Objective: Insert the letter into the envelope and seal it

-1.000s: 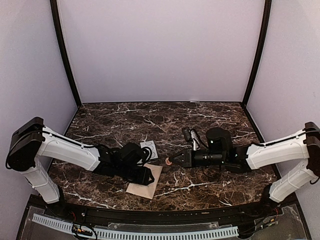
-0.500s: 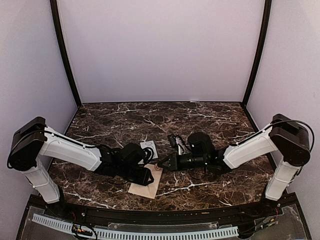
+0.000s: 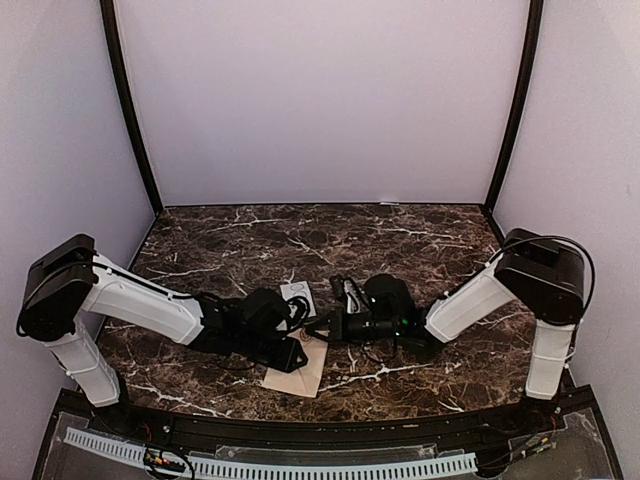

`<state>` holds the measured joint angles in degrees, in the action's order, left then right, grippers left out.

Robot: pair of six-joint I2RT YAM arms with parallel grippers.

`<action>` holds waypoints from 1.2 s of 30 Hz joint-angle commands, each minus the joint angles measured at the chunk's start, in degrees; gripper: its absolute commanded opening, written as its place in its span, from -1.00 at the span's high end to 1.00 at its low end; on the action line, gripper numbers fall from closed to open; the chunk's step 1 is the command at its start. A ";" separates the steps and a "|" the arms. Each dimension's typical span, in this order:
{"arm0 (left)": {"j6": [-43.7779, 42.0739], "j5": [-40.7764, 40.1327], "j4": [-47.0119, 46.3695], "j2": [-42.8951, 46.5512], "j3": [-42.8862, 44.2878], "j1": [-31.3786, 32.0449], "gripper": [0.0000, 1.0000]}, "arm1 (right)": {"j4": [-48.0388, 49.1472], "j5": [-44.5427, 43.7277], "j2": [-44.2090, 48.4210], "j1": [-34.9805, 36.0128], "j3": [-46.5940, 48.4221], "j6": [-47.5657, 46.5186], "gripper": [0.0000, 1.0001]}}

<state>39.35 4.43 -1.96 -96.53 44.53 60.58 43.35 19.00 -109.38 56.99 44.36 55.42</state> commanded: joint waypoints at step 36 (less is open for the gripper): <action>-38.14 3.99 -3.37 -1.54 3.53 6.99 0.11 | -11.98 -17.16 35.52 -0.39 -20.85 4.08 1.00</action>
<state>3.33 12.97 -9.06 -100.38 46.41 66.59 39.81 5.85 -78.28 56.38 23.29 62.70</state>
